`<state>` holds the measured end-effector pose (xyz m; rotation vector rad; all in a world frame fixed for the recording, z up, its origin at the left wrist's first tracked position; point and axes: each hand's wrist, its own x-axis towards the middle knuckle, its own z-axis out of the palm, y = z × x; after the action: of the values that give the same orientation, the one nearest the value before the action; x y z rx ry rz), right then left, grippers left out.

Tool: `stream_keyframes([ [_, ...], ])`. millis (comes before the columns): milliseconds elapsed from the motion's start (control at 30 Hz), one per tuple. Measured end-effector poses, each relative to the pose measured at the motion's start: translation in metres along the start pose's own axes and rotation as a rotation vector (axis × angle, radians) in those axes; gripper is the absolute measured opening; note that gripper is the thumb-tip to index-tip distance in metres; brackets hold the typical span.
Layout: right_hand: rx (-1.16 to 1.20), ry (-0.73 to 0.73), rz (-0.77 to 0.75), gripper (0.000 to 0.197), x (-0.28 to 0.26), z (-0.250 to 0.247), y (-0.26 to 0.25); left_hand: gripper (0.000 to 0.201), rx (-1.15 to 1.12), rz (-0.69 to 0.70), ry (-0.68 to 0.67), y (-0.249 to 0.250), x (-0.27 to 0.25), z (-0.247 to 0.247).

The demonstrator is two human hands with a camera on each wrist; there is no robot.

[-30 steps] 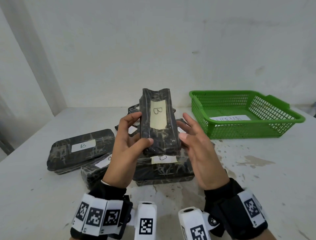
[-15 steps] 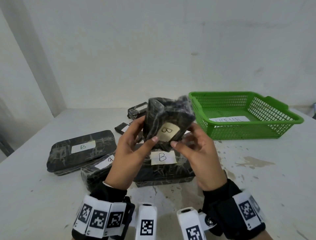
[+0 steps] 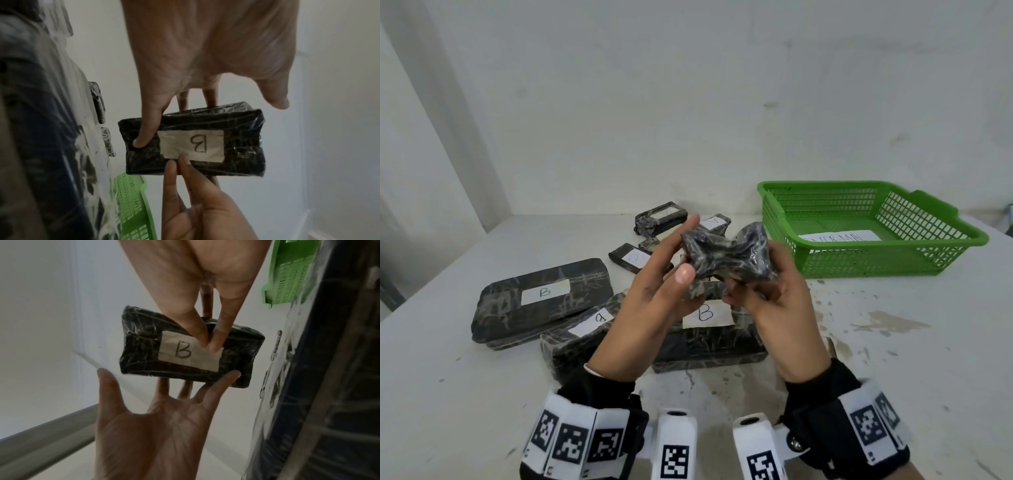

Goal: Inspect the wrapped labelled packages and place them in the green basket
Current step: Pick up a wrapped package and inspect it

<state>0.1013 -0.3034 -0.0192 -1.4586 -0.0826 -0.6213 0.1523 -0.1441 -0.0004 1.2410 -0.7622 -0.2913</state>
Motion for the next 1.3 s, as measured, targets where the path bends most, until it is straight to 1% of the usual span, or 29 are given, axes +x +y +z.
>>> stream_keyframes([
  [33,0.0,-0.002,0.002,0.05,0.0,0.0,0.001,0.089,0.007,0.01,0.022,-0.001,0.0,0.001],
  [133,-0.032,-0.032,0.032,0.048,0.002,0.001,0.0,0.06,0.003,0.067,0.113,-0.002,0.0,0.0],
  [167,-0.001,-0.047,0.059,0.046,0.002,0.001,0.0,0.055,-0.004,0.082,0.131,-0.002,0.001,-0.001],
  [233,0.158,-0.089,0.126,0.044,0.001,0.0,-0.004,0.05,-0.014,0.109,0.158,-0.002,0.001,-0.002],
  [300,0.297,-0.126,0.167,0.052,-0.001,-0.001,-0.008,0.046,-0.025,0.123,0.188,-0.002,0.001,-0.003],
  [333,0.339,-0.143,0.173,0.052,-0.002,-0.001,-0.01,0.045,-0.031,0.126,0.198,-0.002,0.001,-0.003],
  [367,0.363,-0.151,0.171,0.048,-0.002,0.0,-0.013,0.045,-0.032,0.126,0.201,-0.002,0.002,-0.003],
  [400,0.364,-0.153,0.163,0.046,-0.002,0.001,-0.015,0.046,-0.022,0.127,0.199,-0.002,0.002,-0.002],
  [500,0.26,-0.171,0.119,0.069,-0.003,0.004,-0.016,0.047,0.013,0.111,0.176,-0.002,0.001,-0.004],
  [533,0.223,-0.166,0.106,0.07,-0.002,0.005,-0.016,0.047,0.013,0.107,0.162,-0.003,0.0,-0.005],
  [633,0.204,-0.104,0.057,0.056,-0.002,0.006,-0.016,0.045,0.014,0.104,0.136,-0.002,-0.001,-0.004],
  [733,0.222,-0.086,0.065,0.05,-0.001,0.005,-0.016,0.034,0.02,0.103,0.178,0.0,-0.001,0.001],
  [833,0.215,-0.081,0.091,0.052,0.0,0.005,-0.011,0.037,0.058,0.088,0.228,0.0,0.0,0.001],
  [933,0.249,-0.089,0.13,0.067,-0.001,0.006,-0.011,0.036,0.064,0.067,0.243,-0.001,0.001,-0.003],
  [967,0.254,-0.09,0.137,0.068,-0.001,0.005,-0.012,0.035,0.068,0.06,0.243,-0.001,0.001,-0.003],
  [1000,0.239,-0.078,0.133,0.066,0.0,0.005,-0.013,0.032,0.07,0.062,0.244,-0.001,0.0,-0.002],
  [1067,0.15,-0.017,0.096,0.05,0.001,0.003,-0.01,0.028,0.068,0.081,0.227,0.001,-0.001,0.002],
  [1133,0.061,0.023,0.057,0.039,0.002,0.003,-0.006,0.033,0.071,0.099,0.208,0.002,-0.001,0.005],
  [1200,0.057,0.025,0.051,0.036,0.001,0.005,-0.007,0.032,0.077,0.113,0.214,0.002,-0.002,0.006],
  [1300,0.138,-0.021,0.132,0.035,0.0,0.007,-0.011,0.023,0.076,0.11,0.241,0.0,0.0,0.004],
])
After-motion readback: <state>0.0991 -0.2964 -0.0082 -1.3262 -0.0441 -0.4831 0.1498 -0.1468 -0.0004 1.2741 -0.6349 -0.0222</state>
